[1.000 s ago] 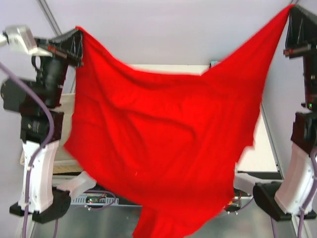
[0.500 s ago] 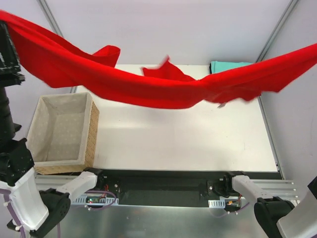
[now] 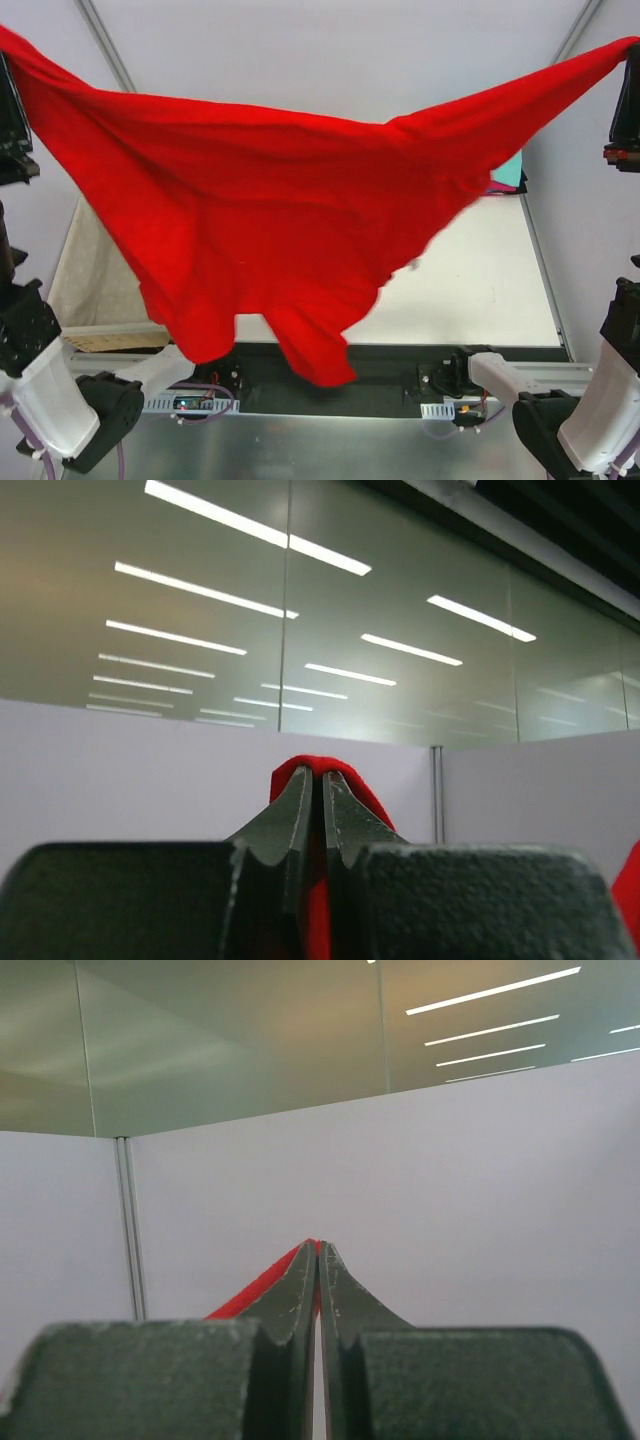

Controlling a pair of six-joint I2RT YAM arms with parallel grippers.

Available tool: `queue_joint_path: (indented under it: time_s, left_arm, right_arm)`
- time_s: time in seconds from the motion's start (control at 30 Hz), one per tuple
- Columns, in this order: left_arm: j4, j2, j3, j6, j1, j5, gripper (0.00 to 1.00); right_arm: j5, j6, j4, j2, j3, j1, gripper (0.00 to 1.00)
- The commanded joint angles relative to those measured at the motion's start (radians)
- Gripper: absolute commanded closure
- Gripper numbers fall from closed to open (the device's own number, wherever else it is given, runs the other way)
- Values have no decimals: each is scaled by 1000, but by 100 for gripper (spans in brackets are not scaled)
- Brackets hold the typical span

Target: Fold and stack the t-shirts

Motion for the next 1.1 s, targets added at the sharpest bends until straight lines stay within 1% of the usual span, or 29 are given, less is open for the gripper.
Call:
queue_joint_path:
  time_s: [0.0,0.03,0.07,0.1,0.13,0.17,0.2,0.23,0.27,0.3,0.33,0.37,0.4,0.43,0.47,0.5,0.53,0.57,0.6,0.63,0.67,0.7,0.73,0.8,0.87,0.9,0.97,1.0,1.07]
  left_arm:
    - [-175,153,58,13,-1,23,100]
    - [-164,145,45,1,-1,48,100]
    - [-141,130,-9,-9,-1,154,100]
    - [-71,101,-75,-27,-1,233,100]
    - [155,8,-165,-44,-1,299,100]
    - [286,-41,-346,-67,-1,298,100]
    - [345,-80,-390,-68,-1,240,100]
    - [241,-97,-384,-40,-1,147,100]
    - [144,-71,-266,-6,-1,26,100]
    - [46,-26,-169,60,-1,5,100]
    - [-98,102,-49,74,-1,16,100]
    - [-282,158,142,73,-1,49,100]
    - [-296,183,154,56,-1,206,100]
    - [-265,144,121,39,-1,268,100]
    - [-45,92,-69,15,-1,334,100]
    - [114,28,-202,-22,-1,329,100]
    - [238,-87,-319,-39,-1,265,100]
    - [316,-115,-408,-38,-1,210,100]
    - [278,-109,-386,23,-1,176,100]
    - [222,-91,-346,57,-1,116,100]
    - [179,-71,-268,88,-1,93,100]
    - [110,-53,-237,164,-1,70,100]
    - [87,-30,-211,197,-1,16,100]
    - [51,-28,-180,269,-1,-30,100]
    - [49,-48,-200,281,-1,-42,100]
    - [51,-78,-212,278,-1,-30,100]
    - [69,-115,-253,260,-1,16,100]
    - [74,-157,-264,236,-1,45,100]
    - [95,-201,-304,228,-1,108,100]
  right_arm:
    - [0,6,38,-16,29,-1,99]
    - [1,6,32,-14,35,-4,99]
    - [1,-23,26,-16,38,-4,99]
    - [1,-32,19,-19,35,-1,99]
    - [4,-37,19,-22,32,-2,99]
    - [7,-41,19,-23,30,-2,99]
    - [22,-46,18,-22,32,-2,99]
    - [30,-49,16,-19,35,-2,99]
    - [36,-50,13,-8,41,-2,99]
    - [30,-47,7,-5,56,-2,99]
    - [14,-35,6,-1,64,-2,99]
    - [-4,-23,4,1,68,-2,99]
    - [-56,-14,10,-2,70,-1,99]
    - [-81,-6,19,-7,61,-2,99]
    - [-94,-4,35,-14,52,-2,99]
    - [-79,-14,36,-25,44,-2,99]
    - [-49,-32,32,-25,36,-4,99]
    - [-9,-91,9,-16,42,-4,99]
    - [82,-128,-16,-2,61,-2,99]
    - [127,-164,-46,44,115,-2,99]
    - [184,-243,-66,56,122,1,99]
    - [259,-273,-57,65,116,4,99]
    - [284,-302,-50,73,108,7,99]
    - [298,-320,-51,73,107,11,99]
    - [251,-299,-53,55,114,11,99]
    - [169,-256,-57,49,121,11,99]
    - [59,-210,-56,9,133,10,99]
    - [-32,-192,-50,-9,128,10,99]
    - [-103,-169,-12,-66,99,8,99]
